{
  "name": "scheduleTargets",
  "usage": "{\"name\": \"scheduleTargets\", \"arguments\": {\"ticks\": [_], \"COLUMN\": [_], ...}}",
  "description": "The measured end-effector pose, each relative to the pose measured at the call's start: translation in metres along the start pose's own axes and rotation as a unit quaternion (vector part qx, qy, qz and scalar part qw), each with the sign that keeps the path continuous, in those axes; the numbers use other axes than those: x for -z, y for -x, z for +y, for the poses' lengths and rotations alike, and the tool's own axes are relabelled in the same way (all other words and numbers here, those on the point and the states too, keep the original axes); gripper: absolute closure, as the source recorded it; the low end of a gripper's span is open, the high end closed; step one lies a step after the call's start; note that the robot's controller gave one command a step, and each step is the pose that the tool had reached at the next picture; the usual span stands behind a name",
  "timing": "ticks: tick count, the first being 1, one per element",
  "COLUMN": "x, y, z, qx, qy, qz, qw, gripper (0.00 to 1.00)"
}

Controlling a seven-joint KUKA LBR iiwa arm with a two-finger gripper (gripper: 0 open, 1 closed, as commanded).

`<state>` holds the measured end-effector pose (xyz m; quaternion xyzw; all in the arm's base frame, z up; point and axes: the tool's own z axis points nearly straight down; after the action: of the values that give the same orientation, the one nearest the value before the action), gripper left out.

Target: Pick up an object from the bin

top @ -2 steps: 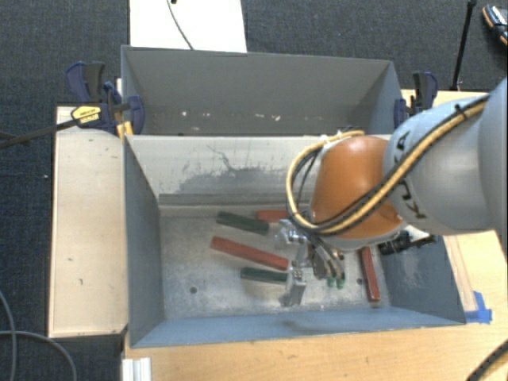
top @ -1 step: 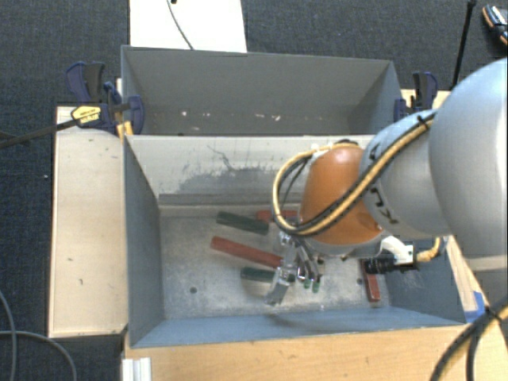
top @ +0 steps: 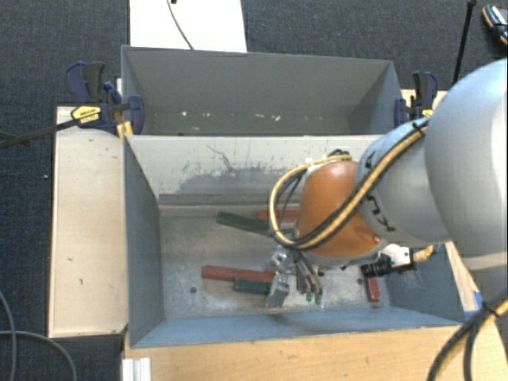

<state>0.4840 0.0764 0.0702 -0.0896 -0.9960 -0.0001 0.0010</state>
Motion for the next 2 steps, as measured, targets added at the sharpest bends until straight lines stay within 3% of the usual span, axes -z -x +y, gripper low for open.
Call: {"name": "scheduleTargets", "arguments": {"ticks": [2], "x": [0.0017], "y": [-0.0003], "z": [-0.0001], "qx": [0.000], "qy": [0.000], "qz": [-0.0004], "qw": [1.0000], "gripper": [1.00]}}
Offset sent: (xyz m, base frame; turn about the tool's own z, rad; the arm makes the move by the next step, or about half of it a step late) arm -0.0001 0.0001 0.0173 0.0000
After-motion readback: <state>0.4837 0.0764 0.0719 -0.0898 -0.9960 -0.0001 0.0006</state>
